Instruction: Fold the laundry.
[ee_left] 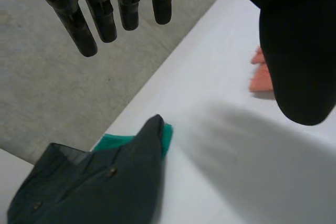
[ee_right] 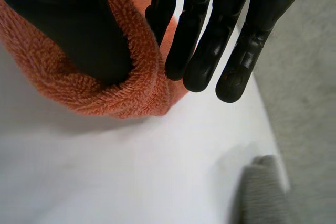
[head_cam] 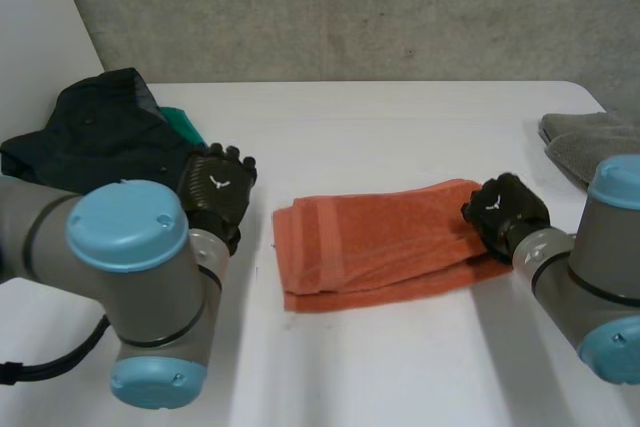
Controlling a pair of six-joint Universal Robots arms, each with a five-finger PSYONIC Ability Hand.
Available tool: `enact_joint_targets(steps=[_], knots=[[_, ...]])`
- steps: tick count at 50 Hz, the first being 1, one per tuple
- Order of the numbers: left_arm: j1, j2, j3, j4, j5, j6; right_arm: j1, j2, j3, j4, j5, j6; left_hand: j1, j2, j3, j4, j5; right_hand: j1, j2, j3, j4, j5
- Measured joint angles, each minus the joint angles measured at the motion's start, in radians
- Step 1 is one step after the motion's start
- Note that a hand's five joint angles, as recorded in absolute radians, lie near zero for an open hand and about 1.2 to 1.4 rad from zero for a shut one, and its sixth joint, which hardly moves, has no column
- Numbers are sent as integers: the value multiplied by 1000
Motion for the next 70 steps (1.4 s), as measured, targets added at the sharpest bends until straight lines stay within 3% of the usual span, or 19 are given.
enact_joint_targets(steps=[6, 9, 17, 18, 19, 20, 21, 22, 24, 27, 31, 33, 34, 39, 42, 47, 55, 63, 70], knots=[[7, 44, -25, 1, 1, -7, 76, -5, -72, -5, -12, -98, 0, 0, 0, 0, 0, 0, 0, 0, 0, 0], [17, 68, -40, 1, 1, -23, 248, 32, -167, -24, -76, -135, 0, 0, 0, 0, 0, 0, 0, 0, 0, 12], [41, 78, -51, 1, 1, -56, 438, 122, -207, -77, -257, -122, 0, 0, 0, 0, 0, 0, -4, -6, -7, 10], [45, 78, -50, 1, 1, -60, 454, 132, -205, -84, -279, -111, 0, 0, 0, 0, 0, -114, -144, -140, -145, -106], [46, 78, -50, 1, 1, -62, 457, 134, -203, -85, -284, -105, 0, 0, 0, 0, 0, -114, -144, -140, -145, -106], [50, 78, -47, 1, 2, -67, 464, 139, -199, -89, -291, -78, 0, 0, 0, 0, 0, -292, -331, -341, -324, -277], [50, 78, -47, 1, 2, -67, 464, 139, -199, -89, -291, -78, 0, 0, 0, 0, 0, -292, -331, -341, -324, -277], [51, 78, -45, 1, 4, -69, 463, 138, -195, -90, -287, -38, 0, 0, 0, 0, 0, -660, -793, -777, -777, -727], [51, 77, -37, 3, 11, -75, 444, 122, -189, -87, -267, 65, 0, 0, 0, 0, 0, -722, -944, -959, -948, -898], [45, 76, -24, 6, 27, -82, 392, 74, -180, -77, -243, 247, 0, 0, 0, 0, 0, -722, -951, -972, -954, -909], [20, 74, 16, 11, 64, -105, 279, -24, -163, -56, -218, 601, 0, 0, 0, 0, 0, -722, -951, -972, -954, -909], [-5, 65, 51, 10, 87, -137, 253, -43, -162, -49, -216, 682, 0, 0, 0, 0, 0, -722, -951, -972, -954, -909], [-16, 60, 65, 8, 96, -152, 208, -67, -165, -24, -213, 821, 0, 0, 0, 0, 0, -722, -951, -972, -954, -909], [-83, -5, 164, -24, 159, -255, 142, -35, -223, 91, -211, 979, 0, 0, 0, 0, 0, -722, -951, -972, -954, -909], [-96, -31, 191, -44, 171, -276, 136, -8, -249, 129, -210, 981, 0, 0, 0, 0, 0, -722, -951, -972, -954, -909], [-113, -144, 274, -175, 185, -303, 138, 154, -384, 287, -204, 900, 0, 0, 0, 0, 0, -722, -951, -972, -954, -909], [-89, -252, 311, -332, 149, -287, 144, 273, -454, 343, -196, 777, 0, 0, 0, 0, 0, -722, -951, -972, -954, -910], [-54, -253, 313, -368, 120, -244, 165, 241, -458, 337, -149, 632, 0, 0, 0, 0, 0, -722, -951, -972, -954, -910], [-56, -133, 327, -356, 152, -231, 204, 107, -399, 281, -133, 643, 0, 0, 0, 0, -3, -722, -951, -972, -954, -910]])
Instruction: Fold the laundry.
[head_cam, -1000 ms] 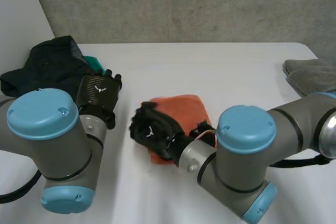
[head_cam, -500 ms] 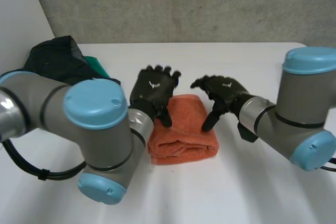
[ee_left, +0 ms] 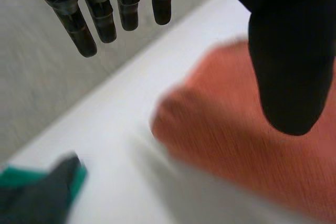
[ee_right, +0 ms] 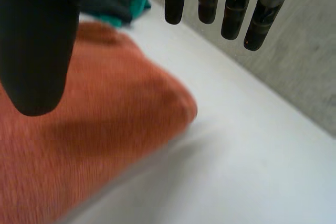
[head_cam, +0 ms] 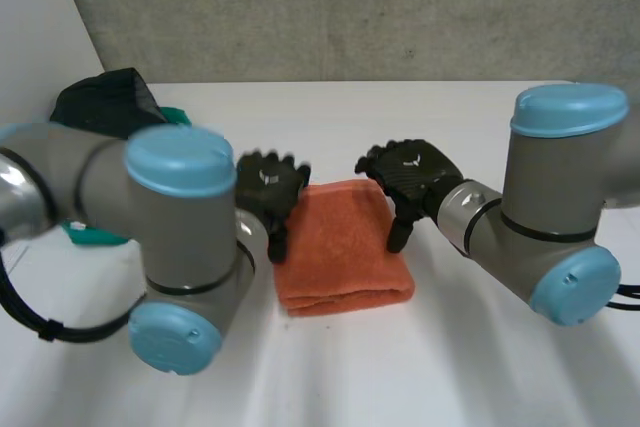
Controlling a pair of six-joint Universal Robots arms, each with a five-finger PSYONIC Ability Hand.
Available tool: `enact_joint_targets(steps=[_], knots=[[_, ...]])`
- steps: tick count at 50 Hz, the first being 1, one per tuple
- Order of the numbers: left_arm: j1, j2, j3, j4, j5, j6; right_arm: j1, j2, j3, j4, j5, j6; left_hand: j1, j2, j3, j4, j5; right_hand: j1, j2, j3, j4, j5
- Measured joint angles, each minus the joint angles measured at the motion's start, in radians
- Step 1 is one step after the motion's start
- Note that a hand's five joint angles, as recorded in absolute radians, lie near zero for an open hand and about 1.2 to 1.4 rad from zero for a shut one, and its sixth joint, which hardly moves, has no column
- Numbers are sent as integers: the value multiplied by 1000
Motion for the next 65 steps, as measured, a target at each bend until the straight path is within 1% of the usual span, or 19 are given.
enact_joint_targets(steps=[5, 6, 12, 17, 19, 20, 22, 25, 27, 30, 37, 60, 62, 63, 64, 65], knots=[[10, 118, 3, 1, 80, -3, 18, -101, 112, -79, 2, 18, 0, 0, 0, 0, 0, 0, 0, 0, 0, 0], [16, 148, 3, -1, 106, -4, 24, -129, 156, -106, 4, 19, 0, 0, 0, 0, 0, 0, 0, 0, 0, 0], [49, 234, 3, -30, 195, -6, 62, -190, 333, -227, 12, 16, 0, 0, 0, 0, 0, 0, 0, 0, 0, 0], [69, 259, 5, -79, 249, -6, 116, -178, 449, -360, 44, 13, 0, 0, 0, 0, 0, 0, 0, 0, 0, 0], [70, 259, 5, -83, 253, -6, 120, -173, 456, -371, 49, 12, 0, 0, 0, 0, 0, 0, 0, 0, 0, 0], [74, 259, 6, -98, 272, -6, 142, -140, 476, -423, 75, 9, 0, 0, 0, 0, 0, 0, 0, 0, 0, 0], [76, 258, 6, -105, 283, -6, 156, -106, 479, -456, 100, 2, 0, 0, 0, 0, 0, 0, 0, 0, 0, 0], [76, 257, 6, -108, 289, -6, 165, -77, 474, -477, 119, -9, 0, 0, 0, 0, 0, 0, 0, 0, 0, 0], [76, 255, 6, -109, 294, -7, 177, -17, 450, -512, 148, -43, 0, 0, 0, 0, 0, 0, 0, 0, 0, 0], [76, 254, 5, -108, 294, -7, 181, 22, 428, -531, 158, -70, 0, 0, 0, 0, 0, 0, 0, 0, 0, 0], [77, 253, 4, -105, 292, -7, 182, 82, 379, -546, 160, -99, 0, 0, 0, 0, 0, 0, 0, 0, 0, 0], [84, 252, 2, -104, 289, -19, 179, 194, 193, -543, 160, -106, 0, 0, 0, 0, 0, 6, 7, 10, 5, 4], [84, 252, 2, -103, 289, -24, 179, 204, 170, -543, 157, -106, 0, 0, 0, 0, 0, 44, 63, 71, 50, 52], [84, 252, 2, -103, 289, -26, 179, 208, 158, -543, 155, -106, 0, 0, 0, 0, 0, 124, 160, 172, 128, 118], [85, 252, 2, -103, 290, -28, 179, 214, 146, -542, 153, -105, 0, 0, 0, 0, 0, 314, 377, 363, 337, 303], [85, 252, 2, -103, 290, -30, 179, 218, 134, -542, 150, -104, 0, 0, 0, 0, 0, 394, 481, 462, 435, 391]])
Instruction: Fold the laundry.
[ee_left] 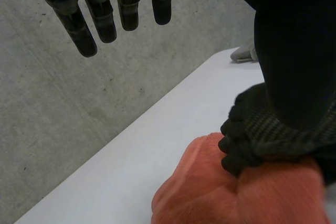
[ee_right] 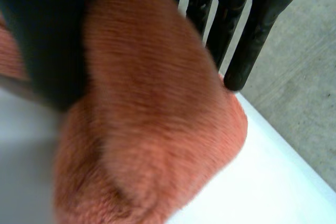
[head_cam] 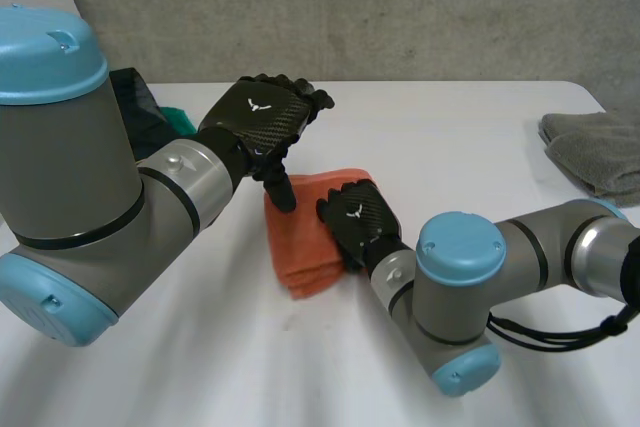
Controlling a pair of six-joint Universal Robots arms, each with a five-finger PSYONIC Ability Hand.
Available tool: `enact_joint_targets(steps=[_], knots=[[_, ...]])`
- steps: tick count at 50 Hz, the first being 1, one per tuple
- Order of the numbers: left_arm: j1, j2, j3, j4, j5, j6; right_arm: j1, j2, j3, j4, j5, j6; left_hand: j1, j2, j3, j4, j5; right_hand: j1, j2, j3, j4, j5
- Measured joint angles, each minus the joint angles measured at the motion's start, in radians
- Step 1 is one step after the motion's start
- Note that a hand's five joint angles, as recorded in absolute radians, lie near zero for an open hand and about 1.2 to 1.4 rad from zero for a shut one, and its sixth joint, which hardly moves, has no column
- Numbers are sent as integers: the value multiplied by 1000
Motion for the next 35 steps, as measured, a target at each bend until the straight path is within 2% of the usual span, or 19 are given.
enact_joint_targets(steps=[1, 2, 3, 10, 15, 22, 24, 25, 30, 35], knots=[[0, 0, 0, 0, 0, -1, 0, 4, -11, 0, -2, 1, 0, 0, 0, 0, 0, 114, 139, 157, 158, 141], [1, 0, 0, 0, 0, -1, 0, 5, -15, 0, -3, 1, 0, 0, 0, 0, 0, 114, 139, 157, 158, 141], [1, 0, 0, 0, 0, -2, 0, 10, -30, 1, -5, 3, 0, 0, 0, 0, 0, 261, 385, 388, 403, 363], [9, 0, -1, 0, -2, -3, -25, 8, -89, 10, -12, 6, 0, 0, 0, 0, 0, 277, 455, 442, 512, 407], [12, 1, -1, 0, -1, -2, -109, -23, -87, 31, -32, 0, 0, 0, 0, 0, 0, 277, 455, 442, 512, 407], [11, 2, -1, 0, 0, -2, -336, -77, -74, 96, -180, -59, 0, 0, 0, 0, 0, 277, 455, 448, 519, 407], [11, 2, -1, 0, 0, -2, -336, -77, -74, 96, -180, -59, 0, 0, 0, 0, 0, 277, 455, 448, 519, 407], [11, 2, -2, 0, 0, -2, -433, -85, -84, 108, -270, -104, 0, 0, 0, 0, 0, 277, 455, 448, 519, 407], [12, 2, -4, -1, 0, -3, -553, -81, -146, 94, -418, -150, 0, 0, 0, 0, 0, 277, 455, 448, 521, 407], [12, 2, -6, 0, 0, -5, -631, -63, -273, 31, -500, -96, 0, 0, 0, 0, 0, 277, 454, 448, 521, 407]])
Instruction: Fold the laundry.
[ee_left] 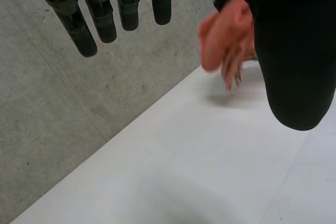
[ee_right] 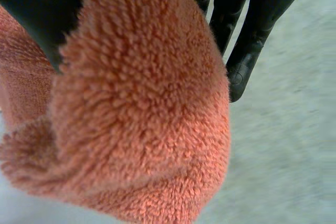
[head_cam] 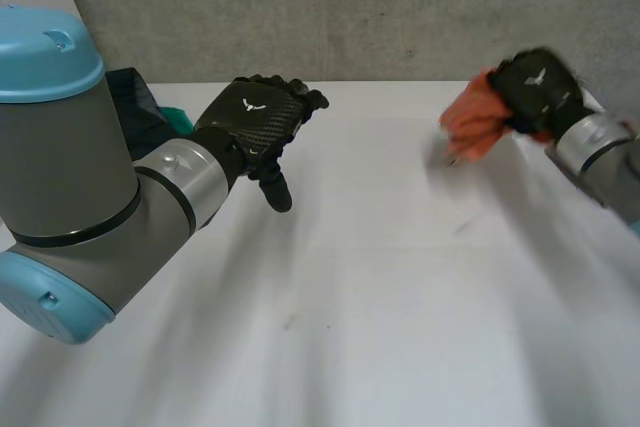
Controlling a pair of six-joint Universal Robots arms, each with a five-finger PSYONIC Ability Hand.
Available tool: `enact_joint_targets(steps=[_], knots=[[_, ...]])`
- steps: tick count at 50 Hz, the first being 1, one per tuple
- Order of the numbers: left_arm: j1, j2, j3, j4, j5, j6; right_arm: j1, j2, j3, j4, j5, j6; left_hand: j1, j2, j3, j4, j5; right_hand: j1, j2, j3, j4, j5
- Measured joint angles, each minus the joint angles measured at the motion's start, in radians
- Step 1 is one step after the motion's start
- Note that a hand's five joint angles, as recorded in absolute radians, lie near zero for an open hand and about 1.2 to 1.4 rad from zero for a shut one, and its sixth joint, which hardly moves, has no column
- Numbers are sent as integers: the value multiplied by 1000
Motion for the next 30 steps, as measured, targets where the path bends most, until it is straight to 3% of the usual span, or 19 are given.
enact_joint_targets(steps=[12, 16, 30], knots=[[-2, 0, -3, 1, 0, -1, -217, 97, -272, -275, -38, 447, 0, 0, 0, 0, 0, 12, 0, 10, 2, 0], [-2, 0, -6, 2, 0, -1, -284, 169, -313, -333, -80, 520, 0, 0, 0, 0, 0, 12, 0, 11, 2, 0], [0, -13, -8, 5, 1, -23, -438, 403, -280, -363, -298, 504, 0, 0, 0, 0, 0, 12, 0, 11, 2, 0]])
